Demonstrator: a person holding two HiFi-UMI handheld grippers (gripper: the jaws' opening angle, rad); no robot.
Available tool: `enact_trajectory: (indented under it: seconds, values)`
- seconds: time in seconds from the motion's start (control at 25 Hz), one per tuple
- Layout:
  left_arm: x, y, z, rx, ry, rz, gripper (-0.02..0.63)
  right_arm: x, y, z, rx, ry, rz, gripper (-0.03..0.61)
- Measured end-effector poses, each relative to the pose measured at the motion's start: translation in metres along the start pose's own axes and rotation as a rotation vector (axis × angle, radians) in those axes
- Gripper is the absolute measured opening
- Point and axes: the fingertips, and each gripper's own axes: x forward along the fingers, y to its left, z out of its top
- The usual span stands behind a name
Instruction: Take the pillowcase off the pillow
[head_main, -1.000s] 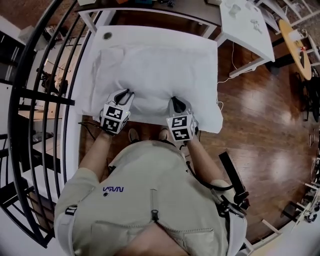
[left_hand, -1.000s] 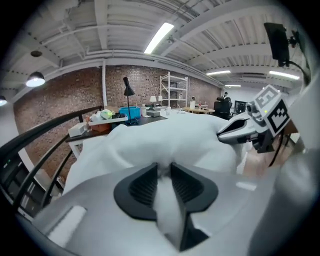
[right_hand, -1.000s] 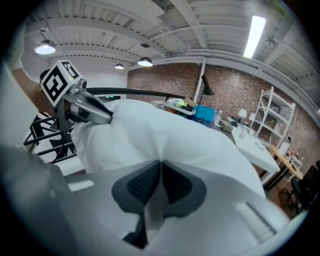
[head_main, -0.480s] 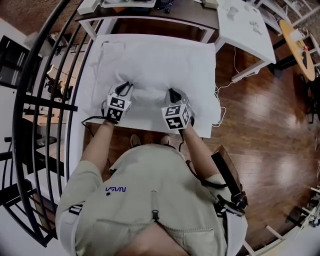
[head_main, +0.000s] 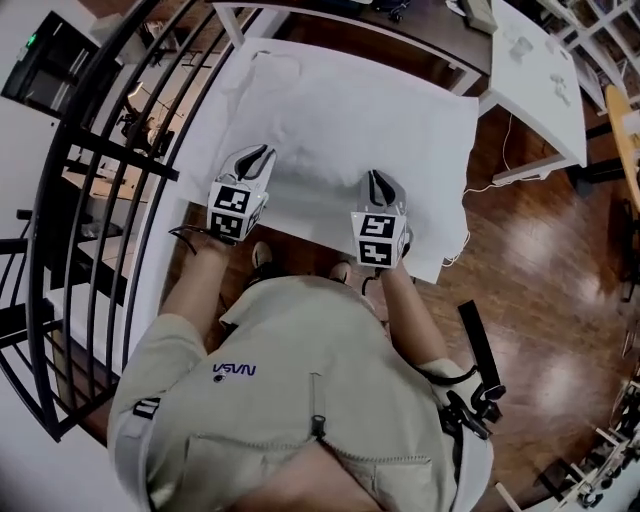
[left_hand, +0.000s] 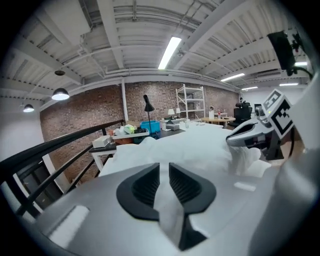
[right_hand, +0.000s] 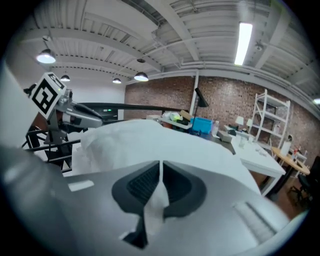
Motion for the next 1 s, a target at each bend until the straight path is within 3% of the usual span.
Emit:
enact_trajectory:
  seconds: [0.2, 0.44, 0.6, 0.8, 1.0]
  values:
    - [-0.03, 0.08, -0.027, -0.099, -0.034, 0.057, 0.064, 0.003, 0.071, 0.055, -0.038, -0.068, 0.074, 0.023]
    - [-0.045, 0.136, -0.078, -0.164, 0.035, -0.037, 0.066, 0.033, 0.186, 0.105, -0.082, -0.068, 0.169, 0.037]
    - [-0.036, 0.136, -0.099, -0.176, 0.077, -0.138, 0.072, 0.051, 0.23, 0.1, -0.08, 0.006, 0.179, 0.053]
    - [-0.02, 0.106, -0.122, -0.174, 0.142, -0.283, 0.089, 0.069, 0.261, 0.092, -0.154, 0.103, 0.173, 0.128]
    - [-0.017, 0.071, -0.097, -0.277, 0.073, -0.405, 0.107, 0.085, 0.242, 0.073, -0.247, 0.202, 0.164, 0.149]
